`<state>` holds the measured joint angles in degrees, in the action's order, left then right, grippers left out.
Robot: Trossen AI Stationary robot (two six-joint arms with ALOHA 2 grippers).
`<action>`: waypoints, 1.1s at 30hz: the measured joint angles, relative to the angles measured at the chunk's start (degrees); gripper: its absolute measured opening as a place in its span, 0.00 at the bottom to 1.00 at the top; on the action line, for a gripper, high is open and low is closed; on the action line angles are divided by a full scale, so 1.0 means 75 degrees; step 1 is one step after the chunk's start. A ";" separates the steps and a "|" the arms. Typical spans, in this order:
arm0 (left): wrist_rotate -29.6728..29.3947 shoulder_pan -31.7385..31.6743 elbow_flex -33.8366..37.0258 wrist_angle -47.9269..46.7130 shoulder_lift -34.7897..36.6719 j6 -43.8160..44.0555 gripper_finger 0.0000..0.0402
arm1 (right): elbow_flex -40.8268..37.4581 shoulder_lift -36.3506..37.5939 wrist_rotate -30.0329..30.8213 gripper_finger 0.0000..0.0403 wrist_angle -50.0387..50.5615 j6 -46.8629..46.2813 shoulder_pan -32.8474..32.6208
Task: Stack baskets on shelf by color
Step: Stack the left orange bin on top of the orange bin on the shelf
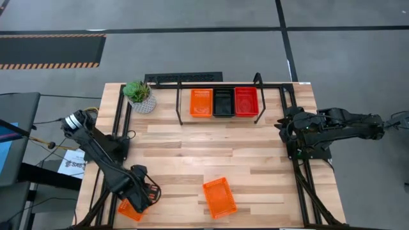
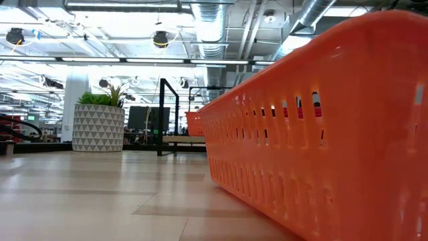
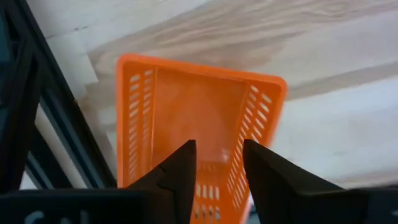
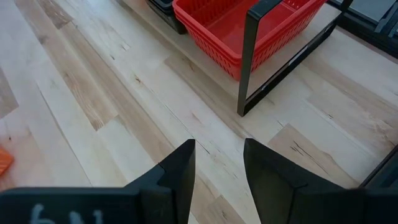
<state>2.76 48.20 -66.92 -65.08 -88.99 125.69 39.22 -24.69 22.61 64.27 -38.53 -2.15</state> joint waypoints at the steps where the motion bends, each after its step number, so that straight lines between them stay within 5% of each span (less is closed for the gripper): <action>1: 0.0000 -0.0013 0.0000 0.0007 -0.0152 -0.0006 0.28 | 0.0001 0.0002 -0.0001 0.40 0.0002 -0.0002 -0.0003; 12: -0.0197 -0.0542 0.0003 0.0094 -0.1564 -0.0019 0.06 | 0.0003 0.0003 -0.0003 0.40 0.0000 0.0002 -0.0001; 21: -0.2282 -0.1868 0.0003 0.0327 -0.2028 -0.0629 0.02 | 0.0001 0.0001 -0.0003 0.40 0.0000 0.0003 0.0000; 27: -0.4281 -0.3290 0.0000 0.1533 -0.2028 -0.2371 0.02 | 0.0001 0.0003 -0.0003 0.40 0.0000 0.0003 -0.0001; 33: -0.3624 -0.4504 -0.0153 0.2787 -0.2031 -0.5531 0.02 | 0.0000 0.0003 -0.0003 0.40 0.0000 0.0003 -0.0003</action>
<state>-24.41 14.41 -68.06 -44.18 -104.22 84.21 39.22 -24.67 22.59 64.27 -38.50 -2.17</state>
